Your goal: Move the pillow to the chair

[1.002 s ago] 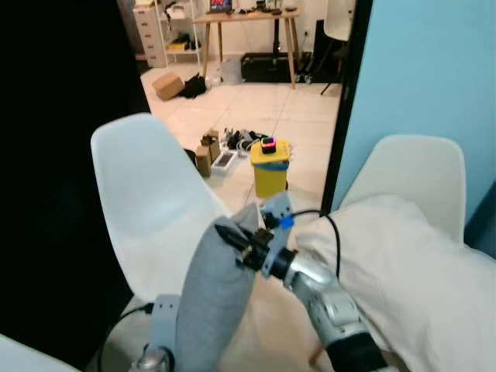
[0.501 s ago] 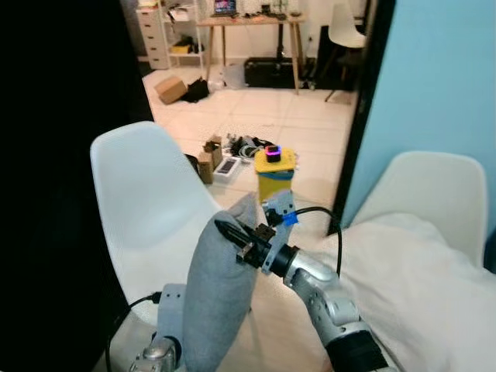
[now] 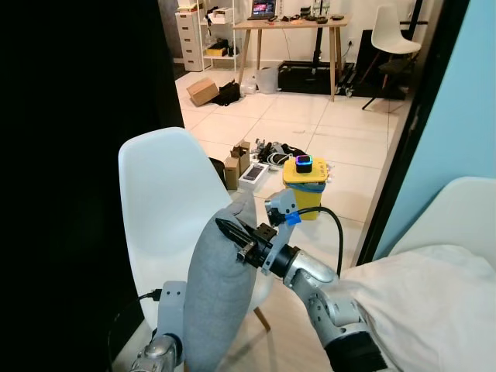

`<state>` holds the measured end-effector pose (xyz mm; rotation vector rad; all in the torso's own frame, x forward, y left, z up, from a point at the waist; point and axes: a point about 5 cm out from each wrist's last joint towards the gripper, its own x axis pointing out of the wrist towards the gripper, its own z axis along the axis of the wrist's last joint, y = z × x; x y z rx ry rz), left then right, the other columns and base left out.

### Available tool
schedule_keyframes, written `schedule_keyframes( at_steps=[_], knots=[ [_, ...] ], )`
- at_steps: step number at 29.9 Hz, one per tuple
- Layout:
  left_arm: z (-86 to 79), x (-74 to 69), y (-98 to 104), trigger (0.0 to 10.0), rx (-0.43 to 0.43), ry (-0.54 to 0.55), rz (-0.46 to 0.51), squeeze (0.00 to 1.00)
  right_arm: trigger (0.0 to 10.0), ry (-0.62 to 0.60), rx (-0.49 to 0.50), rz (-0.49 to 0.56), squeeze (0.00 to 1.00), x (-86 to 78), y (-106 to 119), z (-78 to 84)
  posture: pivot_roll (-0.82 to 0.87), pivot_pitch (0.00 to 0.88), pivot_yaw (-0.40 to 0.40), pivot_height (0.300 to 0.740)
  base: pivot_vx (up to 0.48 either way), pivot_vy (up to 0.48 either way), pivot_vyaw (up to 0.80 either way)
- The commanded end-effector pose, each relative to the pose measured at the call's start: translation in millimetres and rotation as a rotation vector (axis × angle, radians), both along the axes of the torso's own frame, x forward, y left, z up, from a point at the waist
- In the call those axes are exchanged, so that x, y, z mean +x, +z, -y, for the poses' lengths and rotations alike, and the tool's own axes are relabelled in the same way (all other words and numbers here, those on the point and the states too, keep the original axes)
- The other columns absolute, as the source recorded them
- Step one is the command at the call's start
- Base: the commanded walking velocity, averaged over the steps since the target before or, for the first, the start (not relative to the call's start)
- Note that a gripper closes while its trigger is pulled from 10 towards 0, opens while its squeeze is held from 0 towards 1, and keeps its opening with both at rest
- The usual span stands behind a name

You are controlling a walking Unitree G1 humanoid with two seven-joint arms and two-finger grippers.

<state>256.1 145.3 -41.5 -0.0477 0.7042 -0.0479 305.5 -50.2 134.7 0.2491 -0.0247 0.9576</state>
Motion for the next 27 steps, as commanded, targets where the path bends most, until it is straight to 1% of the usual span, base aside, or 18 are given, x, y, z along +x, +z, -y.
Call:
schedule_keyframes(
  at_steps=[1, 2, 4, 6, 7, 8, 9, 11, 14, 16, 17, 19, 21, 22, 23, 27],
  knots=[
    [-2.5, 7.7, 7, 10.0, 0.001, 0.018, 0.04, 0.0, 10.0, 0.057, -0.001, 0.056, 0.0, -3.6, 9, -8.7, 0.0, 0.0, 0.081, 0.74, 0.292, 0.0, 0.0],
    [-2.5, 7.7, 7, 10.0, 0.001, 0.018, 0.04, 0.0, 10.0, 0.057, -0.001, 0.056, 0.0, -3.6, 9, -8.7, 0.0, 0.0, 0.081, 0.74, 0.292, 0.0, 0.0],
    [-10.1, 12.6, 11, 10.0, 0.067, 0.046, 0.073, 0.0, 10.0, 0.076, -0.016, 0.059, 0.0, -5.5, 8, -10.0, 0.01, 0.0, 0.078, 0.74, 0.296, 0.0, 0.8],
    [-23.3, 15.9, 15, 10.0, 0.131, 0.112, 0.091, 0.0, 10.0, 0.086, -0.024, 0.062, 0.0, -6.6, 7, -11.0, 0.01, 0.0, 0.078, 0.74, 0.289, 0.0, 0.8],
    [-23.3, 15.9, 15, 10.0, 0.131, 0.112, 0.091, 0.0, 10.0, 0.086, -0.024, 0.062, 0.0, -6.6, 7, -11.0, 0.01, 0.0, 0.078, 0.74, 0.289, 0.0, 0.8],
    [-35.1, 17.0, 18, 10.0, 0.165, 0.168, 0.097, 0.0, 10.0, 0.092, -0.024, 0.064, 0.0, -7.1, 7, -11.5, 0.01, 0.0, 0.073, 0.74, 0.289, 0.0, 0.8],
    [-35.1, 17.0, 18, 10.0, 0.165, 0.168, 0.097, 0.0, 10.0, 0.092, -0.024, 0.064, 0.0, -7.1, 7, -11.5, 0.01, 0.0, 0.073, 0.74, 0.289, 0.0, 0.8],
    [-40.2, 17.6, 19, 10.0, 0.183, 0.184, 0.103, 0.0, 10.0, 0.094, -0.023, 0.065, 0.0, -7.1, 7, -11.7, 0.01, 0.0, 0.074, 0.74, 0.283, 0.0, 0.8],
    [-41.5, 17.7, 19, 10.0, 0.192, 0.184, 0.105, 0.0, 10.0, 0.094, -0.022, 0.067, 0.0, -6.9, 8, -11.6, 0.01, 0.0, 0.074, 0.74, 0.275, 0.0, 0.8],
    [-41.8, 17.4, 19, 10.0, 0.193, 0.186, 0.103, 0.0, 10.0, 0.093, -0.02, 0.068, 0.0, -6.6, 8, -11.3, 0.01, 0.0, 0.075, 0.74, 0.0, 0.0, 0.8],
    [-41.0, 15.4, 17, 10.0, 0.194, 0.192, 0.079, 0.0, 10.0, 0.063, -0.021, 0.058, 0.0, -3.8, 8, -9.6, 0.01, 0.0, 0.074, 0.74, 0.0, 0.0, 0.64],
    [-40.3, 14.3, 15, 10.0, 0.193, 0.192, 0.066, 0.0, 10.0, 0.047, -0.026, 0.053, 0.0, -2.2, 7, -8.8, 0.01, 0.0, 0.074, 0.74, 0.0, 0.0, 0.64],
    [-35.4, 13.9, 14, 10.0, 0.166, 0.175, 0.072, 0.0, 10.0, 0.034, -0.033, 0.04, 0.0, -0.8, 5, -7.7, 0.01, 0.0, 0.075, 0.74, 0.0, 0.0, 0.0],
    [-35.4, 13.9, 14, 10.0, 0.166, 0.175, 0.072, 0.0, 10.0, 0.034, -0.033, 0.04, 0.0, -0.8, 5, -7.7, 0.01, 0.0, 0.075, 0.74, 0.0, 0.0, 0.0],
    [-31.7, 13.7, 14, 10.0, 0.163, 0.156, 0.077, 0.0, 10.0, 0.028, -0.034, 0.034, 0.0, -0.8, 4, -7.1, 0.01, 0.0, 0.077, 0.74, 0.0, 0.0, 0.0],
    [-26.1, 13.2, 13, 10.0, 0.168, 0.132, 0.076, 0.0, 10.0, 0.012, -0.062, 0.021, 0.0, 0.0, -1, -6.3, 0.0, 0.0, 0.08, 0.74, 0.0, -0.39, 0.0]
  ],
)
